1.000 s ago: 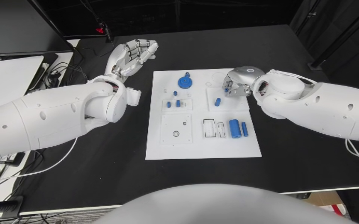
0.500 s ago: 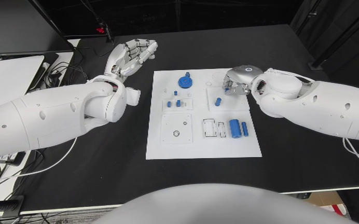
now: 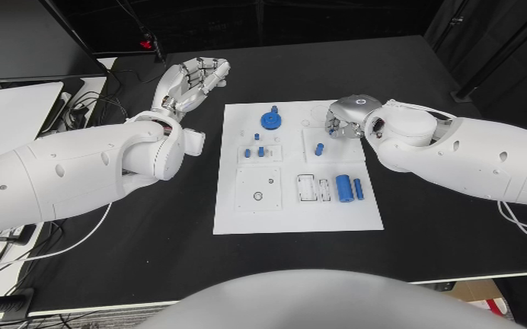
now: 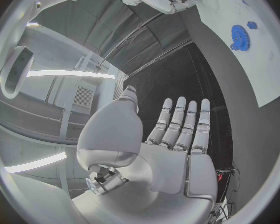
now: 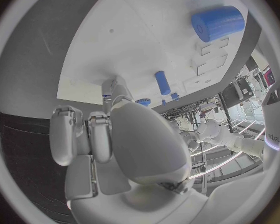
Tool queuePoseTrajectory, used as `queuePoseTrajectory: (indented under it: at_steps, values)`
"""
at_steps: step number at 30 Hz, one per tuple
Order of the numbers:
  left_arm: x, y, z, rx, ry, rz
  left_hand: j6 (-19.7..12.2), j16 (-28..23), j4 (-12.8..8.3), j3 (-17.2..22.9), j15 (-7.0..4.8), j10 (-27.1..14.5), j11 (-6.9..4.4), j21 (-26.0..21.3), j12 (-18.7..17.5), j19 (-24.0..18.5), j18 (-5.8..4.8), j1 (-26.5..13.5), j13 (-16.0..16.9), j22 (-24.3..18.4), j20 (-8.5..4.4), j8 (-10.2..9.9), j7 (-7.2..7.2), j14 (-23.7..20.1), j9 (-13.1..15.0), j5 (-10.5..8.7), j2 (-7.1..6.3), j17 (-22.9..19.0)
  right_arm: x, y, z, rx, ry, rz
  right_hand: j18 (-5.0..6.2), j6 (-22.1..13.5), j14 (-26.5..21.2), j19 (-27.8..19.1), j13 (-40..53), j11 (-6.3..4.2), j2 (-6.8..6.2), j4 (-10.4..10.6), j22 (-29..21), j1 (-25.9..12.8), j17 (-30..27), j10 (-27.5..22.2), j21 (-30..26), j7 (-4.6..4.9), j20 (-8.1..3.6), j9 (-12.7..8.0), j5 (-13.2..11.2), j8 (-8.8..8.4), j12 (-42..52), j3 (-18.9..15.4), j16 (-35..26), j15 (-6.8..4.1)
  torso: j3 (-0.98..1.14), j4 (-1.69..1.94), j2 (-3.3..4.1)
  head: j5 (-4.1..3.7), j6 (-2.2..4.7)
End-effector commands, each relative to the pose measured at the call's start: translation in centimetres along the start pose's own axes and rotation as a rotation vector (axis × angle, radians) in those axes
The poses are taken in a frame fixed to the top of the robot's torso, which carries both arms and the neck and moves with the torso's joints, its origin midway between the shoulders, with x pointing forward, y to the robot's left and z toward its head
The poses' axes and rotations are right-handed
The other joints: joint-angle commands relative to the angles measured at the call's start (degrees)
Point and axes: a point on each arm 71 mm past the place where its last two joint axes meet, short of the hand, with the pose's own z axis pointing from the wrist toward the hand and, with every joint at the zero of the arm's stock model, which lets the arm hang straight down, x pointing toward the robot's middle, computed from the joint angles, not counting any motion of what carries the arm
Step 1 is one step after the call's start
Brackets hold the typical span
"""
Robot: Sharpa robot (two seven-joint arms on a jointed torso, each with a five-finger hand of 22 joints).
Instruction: Assemble the parts on the task board
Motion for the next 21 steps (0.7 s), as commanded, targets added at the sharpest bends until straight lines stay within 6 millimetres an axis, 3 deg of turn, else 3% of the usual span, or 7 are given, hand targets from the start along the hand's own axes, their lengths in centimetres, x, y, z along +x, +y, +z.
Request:
queuePoseTrajectory:
  at_steps: [1, 21]
  values:
    - [0.1, -1.2, 0.0, 0.149, 0.004, -0.007, -0.38, 0.15, -0.28, 0.06, -0.25, 0.24, -0.21, 0.34, 0.41, 0.45, 0.22, 0.14, -0.09, -0.1, 0.04, 0.39, 6.12, -0.34, -0.1, 0.42, 0.72, -0.11, 0.2, -0.3, -0.2, 0.027, -0.024, -0.019, 0.32, 0.48, 5.96, 2.48, 0.02, 0.04, -0.08, 0.04, 12.42, 0.43, 15.04, 0.64, 0.24, 0.03, -0.43, 0.11, -0.24, 0.17, -0.43, 0.46, 0.14, -0.27, -0.02, -0.03, -0.01, 0.04, 0.09]
    - [0.2, -1.2, -0.1, 0.148, 0.007, -0.009, -0.33, 0.56, -0.3, -0.14, -0.27, 0.27, -0.24, 0.33, 0.74, 0.51, 0.24, 0.49, -0.15, -0.29, 0.03, 0.65, 6.08, -0.36, -0.16, 0.93, 1.01, -0.42, -0.8, -0.4, -1.7, -0.016, -0.185, 0.036, 0.38, 0.8, 5.96, 2.35, 0.0, 0.16, -0.27, 0.34, 12.32, 0.14, 15.04, 1.13, 0.0, 0.11, -0.42, 0.05, -0.24, -0.03, -1.21, 0.63, 0.14, -0.22, -0.03, -0.01, -0.02, 0.13, 0.37]
